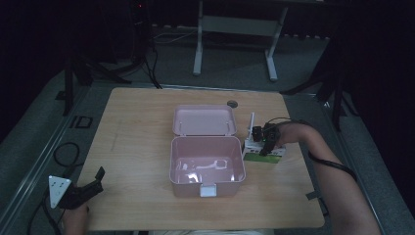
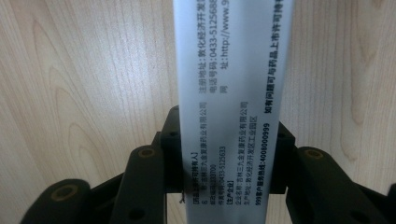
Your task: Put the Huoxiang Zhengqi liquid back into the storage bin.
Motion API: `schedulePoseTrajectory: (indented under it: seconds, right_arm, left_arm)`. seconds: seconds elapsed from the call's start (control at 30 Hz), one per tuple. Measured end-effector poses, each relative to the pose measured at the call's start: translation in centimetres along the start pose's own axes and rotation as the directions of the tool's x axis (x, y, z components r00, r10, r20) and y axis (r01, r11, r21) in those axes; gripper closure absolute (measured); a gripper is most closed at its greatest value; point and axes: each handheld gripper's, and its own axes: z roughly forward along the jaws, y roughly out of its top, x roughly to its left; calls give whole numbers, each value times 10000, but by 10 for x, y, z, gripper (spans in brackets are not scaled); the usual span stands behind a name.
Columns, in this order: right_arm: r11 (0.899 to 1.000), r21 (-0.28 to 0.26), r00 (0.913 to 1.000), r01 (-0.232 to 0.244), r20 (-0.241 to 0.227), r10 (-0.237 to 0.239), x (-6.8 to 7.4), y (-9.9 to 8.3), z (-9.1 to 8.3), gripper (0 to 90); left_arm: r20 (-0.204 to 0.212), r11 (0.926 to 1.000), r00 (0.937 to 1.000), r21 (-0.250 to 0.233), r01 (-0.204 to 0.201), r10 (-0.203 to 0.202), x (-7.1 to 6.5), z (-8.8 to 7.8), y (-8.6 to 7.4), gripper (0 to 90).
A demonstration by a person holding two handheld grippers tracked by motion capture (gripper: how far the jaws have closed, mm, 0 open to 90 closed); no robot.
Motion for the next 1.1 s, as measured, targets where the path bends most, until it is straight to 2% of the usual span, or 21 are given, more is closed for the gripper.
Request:
schedulePoseTrajectory:
  seconds: [0.37, 0.4, 0.57, 0.77, 1.03, 1.1]
  right_arm:
    - [9991, 391, 9999, 162, 9, -163, 2, -2, -2, 623]
    - [9988, 473, 9999, 96, -114, -91, 3, -5, -4, 624]
    - [9993, 350, 9999, -96, -135, 101, 5, -12, -12, 623]
    - [9989, 420, 9997, -194, -147, 200, 15, -20, -23, 623]
    - [9979, 640, 9997, -88, -226, 102, 28, -23, -36, 625]
    - [9984, 558, 10000, -50, -79, 54, 33, -23, -44, 625]
  left_arm:
    - [-2, 10000, 10000, -7, 9, -9, 0, 0, 0, 3]
    - [5, 10000, 10000, 0, 6, -6, 0, 0, 0, 3]
    - [-8, 10000, 10000, 0, -2, 2, 0, 0, 0, 3]
    - [-28, 10000, 10000, 7, 4, -4, 0, 0, 0, 2]
    - [-40, 10000, 10000, 6, 2, -2, 0, 0, 0, 3]
    - [-31, 10000, 10000, 6, 3, -3, 0, 0, 0, 3]
